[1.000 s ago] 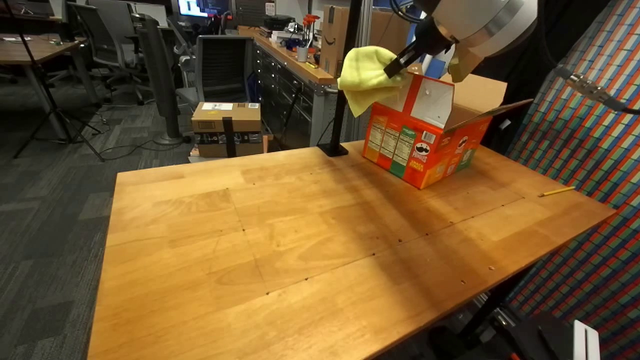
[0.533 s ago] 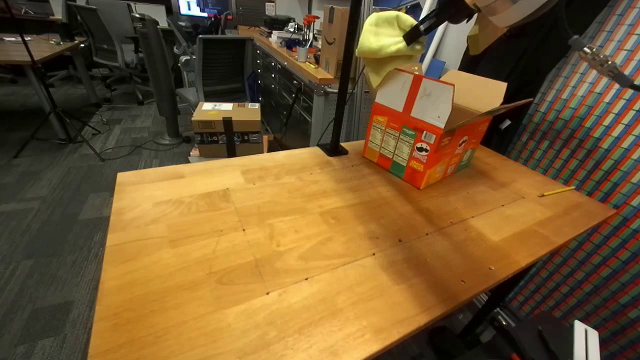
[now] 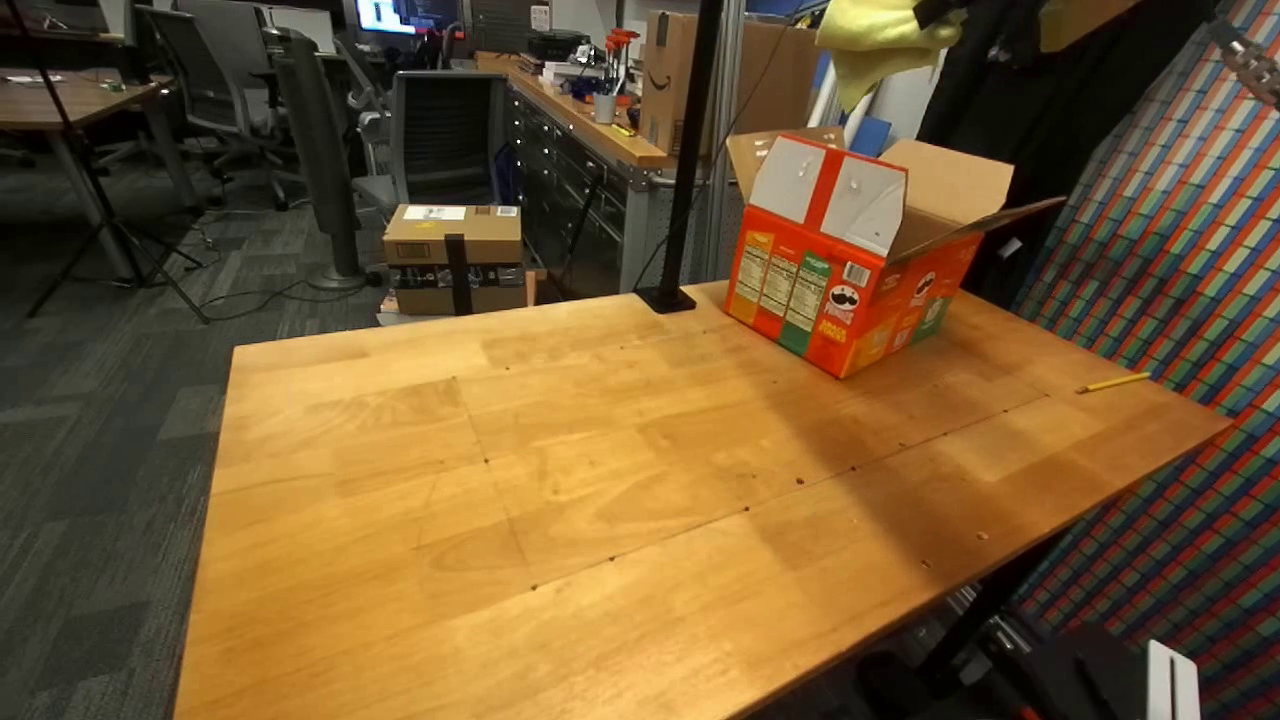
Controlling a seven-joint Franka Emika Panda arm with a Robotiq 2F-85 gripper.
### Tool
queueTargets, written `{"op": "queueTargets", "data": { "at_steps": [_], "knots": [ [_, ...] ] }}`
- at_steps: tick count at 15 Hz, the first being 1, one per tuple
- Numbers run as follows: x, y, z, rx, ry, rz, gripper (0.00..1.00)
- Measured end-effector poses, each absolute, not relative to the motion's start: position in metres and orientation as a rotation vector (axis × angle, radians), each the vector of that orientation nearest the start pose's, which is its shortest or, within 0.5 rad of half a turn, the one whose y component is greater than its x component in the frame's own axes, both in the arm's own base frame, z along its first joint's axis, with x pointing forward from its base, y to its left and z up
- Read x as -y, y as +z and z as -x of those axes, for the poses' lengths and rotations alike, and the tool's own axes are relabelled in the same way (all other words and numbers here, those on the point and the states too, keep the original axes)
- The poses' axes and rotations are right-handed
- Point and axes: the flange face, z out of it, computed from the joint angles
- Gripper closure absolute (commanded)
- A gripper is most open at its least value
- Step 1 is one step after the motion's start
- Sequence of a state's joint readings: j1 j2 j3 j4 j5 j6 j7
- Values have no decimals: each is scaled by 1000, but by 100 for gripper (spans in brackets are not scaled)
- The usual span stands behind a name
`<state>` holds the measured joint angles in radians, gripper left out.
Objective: Put the bedsheets into the box
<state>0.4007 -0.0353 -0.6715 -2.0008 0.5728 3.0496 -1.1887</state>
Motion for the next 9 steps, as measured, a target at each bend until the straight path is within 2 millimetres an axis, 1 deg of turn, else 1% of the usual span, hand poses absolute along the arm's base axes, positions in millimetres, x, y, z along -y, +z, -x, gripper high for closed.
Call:
{"op": "queueTargets", "data": {
  "at_steps": [1, 2, 3, 4, 6, 9],
  "knots": [
    [214, 589, -553, 535, -1729, 3047, 99],
    [221, 585, -552, 518, -1716, 3065, 95],
    [226, 579, -551, 508, -1695, 3084, 94],
    [229, 571, -551, 503, -1670, 3100, 70],
    [229, 553, -552, 500, -1610, 3126, 67],
    [224, 524, -555, 494, -1516, 3152, 43]
  ]
}}
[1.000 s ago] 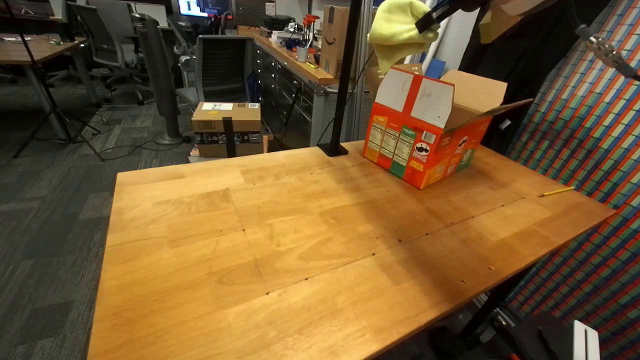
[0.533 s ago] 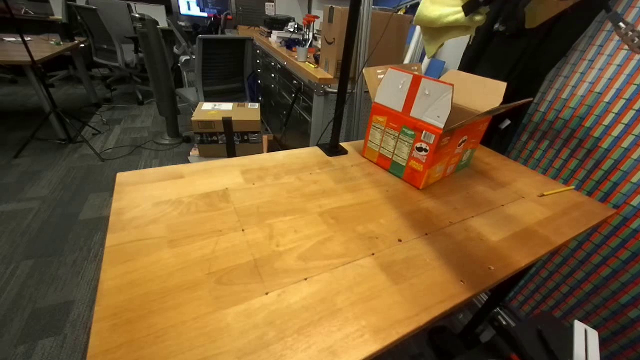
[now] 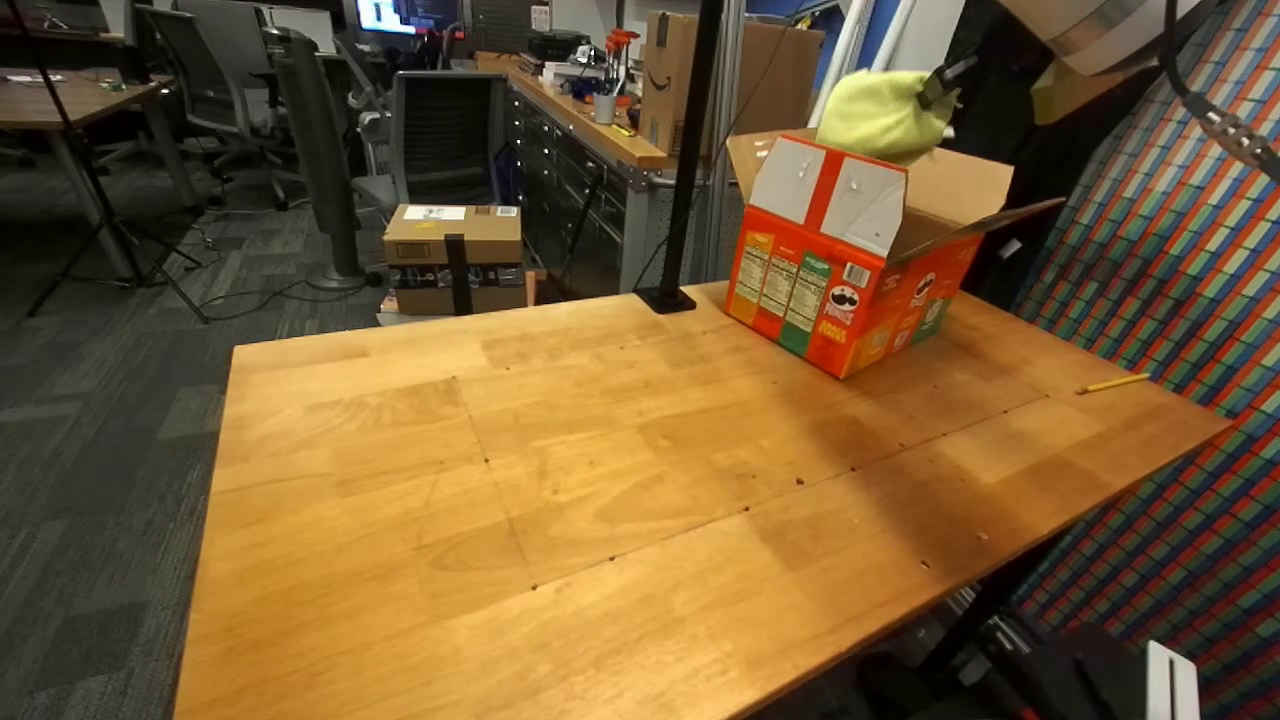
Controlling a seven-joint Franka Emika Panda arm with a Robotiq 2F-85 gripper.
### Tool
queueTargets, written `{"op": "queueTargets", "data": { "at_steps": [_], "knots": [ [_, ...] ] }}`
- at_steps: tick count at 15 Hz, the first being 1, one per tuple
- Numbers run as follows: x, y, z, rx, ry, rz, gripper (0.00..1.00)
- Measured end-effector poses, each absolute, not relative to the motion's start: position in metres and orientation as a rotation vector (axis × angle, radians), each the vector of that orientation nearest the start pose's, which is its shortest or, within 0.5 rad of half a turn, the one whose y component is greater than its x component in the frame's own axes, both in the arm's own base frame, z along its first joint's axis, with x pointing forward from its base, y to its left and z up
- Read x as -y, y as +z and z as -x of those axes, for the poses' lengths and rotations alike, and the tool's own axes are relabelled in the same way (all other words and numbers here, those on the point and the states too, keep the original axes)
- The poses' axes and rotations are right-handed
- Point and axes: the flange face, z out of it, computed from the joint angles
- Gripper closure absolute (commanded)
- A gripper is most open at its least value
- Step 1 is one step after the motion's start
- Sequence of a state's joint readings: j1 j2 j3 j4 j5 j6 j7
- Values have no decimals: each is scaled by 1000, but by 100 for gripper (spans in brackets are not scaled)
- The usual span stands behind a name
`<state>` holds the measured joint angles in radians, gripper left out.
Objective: Put the bedsheets into the box
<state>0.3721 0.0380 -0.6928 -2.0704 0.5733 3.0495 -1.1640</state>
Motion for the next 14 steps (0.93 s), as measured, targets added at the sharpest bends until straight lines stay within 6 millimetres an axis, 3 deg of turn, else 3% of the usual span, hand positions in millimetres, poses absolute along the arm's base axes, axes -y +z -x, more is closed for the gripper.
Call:
{"op": "queueTargets", "data": {
  "at_steps": [5, 8, 14],
  "knots": [
    [213, 488, -552, 457, -1398, 3159, 0],
    [209, 475, -548, 428, -1356, 3157, 0],
    [207, 471, -541, 364, -1341, 3133, 0]
  ]
}}
